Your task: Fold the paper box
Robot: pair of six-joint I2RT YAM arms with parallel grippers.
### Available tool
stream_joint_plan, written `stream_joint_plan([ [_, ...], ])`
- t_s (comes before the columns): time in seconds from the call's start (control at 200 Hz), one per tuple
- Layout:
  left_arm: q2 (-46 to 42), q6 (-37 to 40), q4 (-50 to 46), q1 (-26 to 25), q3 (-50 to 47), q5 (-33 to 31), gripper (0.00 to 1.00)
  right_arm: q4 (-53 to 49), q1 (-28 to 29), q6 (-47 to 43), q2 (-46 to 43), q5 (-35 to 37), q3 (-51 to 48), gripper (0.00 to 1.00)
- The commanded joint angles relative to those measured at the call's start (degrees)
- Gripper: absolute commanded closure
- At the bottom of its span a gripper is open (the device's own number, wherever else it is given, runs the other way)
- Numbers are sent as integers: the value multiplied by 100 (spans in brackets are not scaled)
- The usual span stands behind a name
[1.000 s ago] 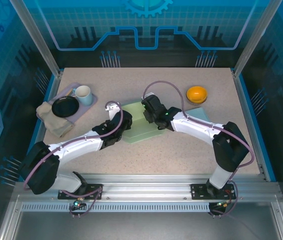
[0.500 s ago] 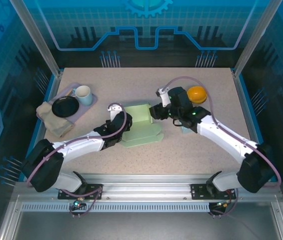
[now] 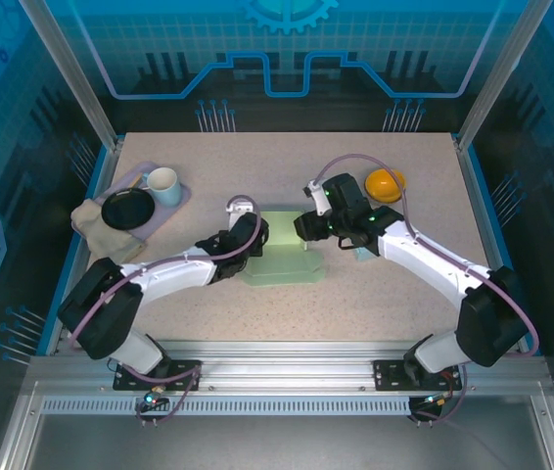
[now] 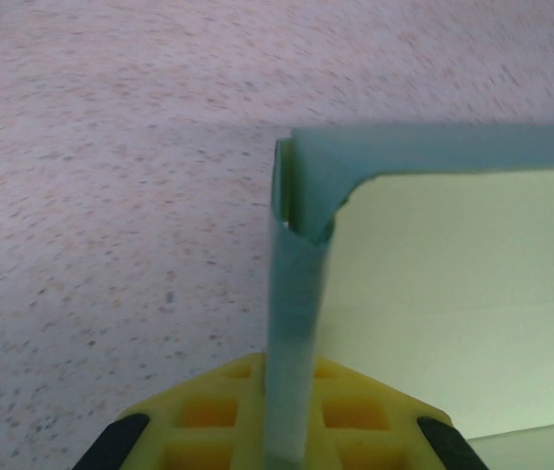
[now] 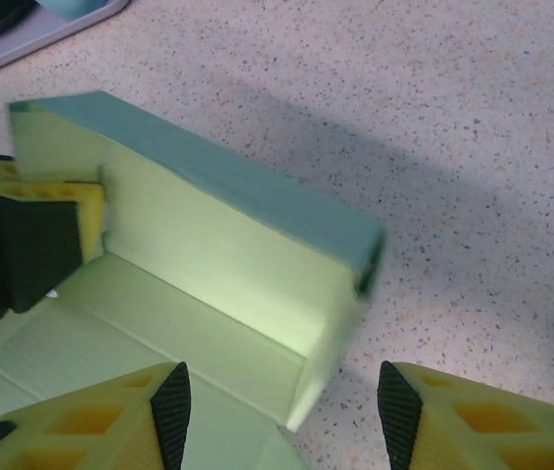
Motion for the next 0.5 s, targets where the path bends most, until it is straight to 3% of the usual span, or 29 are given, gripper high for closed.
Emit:
stream_joint_plan([
  [0.0,271,1128,-600,95,702,886,100,-485,-54,-30,-573,398,238,44],
  [0.205,788,2491,-2146,347,1917,2032,100,-1046,-629,24,-1787,759,-269,44],
  [0.38,1139,3359,-3255,414,2780,3478,100,-1425,-1053,75,-2601,822,-685,43],
  [0.495,1333,3996,-4122,408,3308,3821,100,-1253,-1190,167,-3066,550,-1099,42],
])
